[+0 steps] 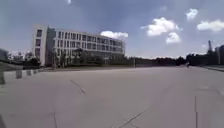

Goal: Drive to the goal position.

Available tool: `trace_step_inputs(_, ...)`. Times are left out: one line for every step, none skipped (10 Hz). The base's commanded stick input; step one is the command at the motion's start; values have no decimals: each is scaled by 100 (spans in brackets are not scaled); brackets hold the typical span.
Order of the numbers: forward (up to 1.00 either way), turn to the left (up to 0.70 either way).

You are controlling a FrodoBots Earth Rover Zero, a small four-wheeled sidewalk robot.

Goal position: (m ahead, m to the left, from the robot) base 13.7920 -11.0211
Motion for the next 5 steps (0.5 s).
trace_step_inputs(70,0)
trace_step_inputs(70,0)
trace_step_inputs(70,0)
trace_step_inputs(70,0)
trace_step_inputs(70,0)
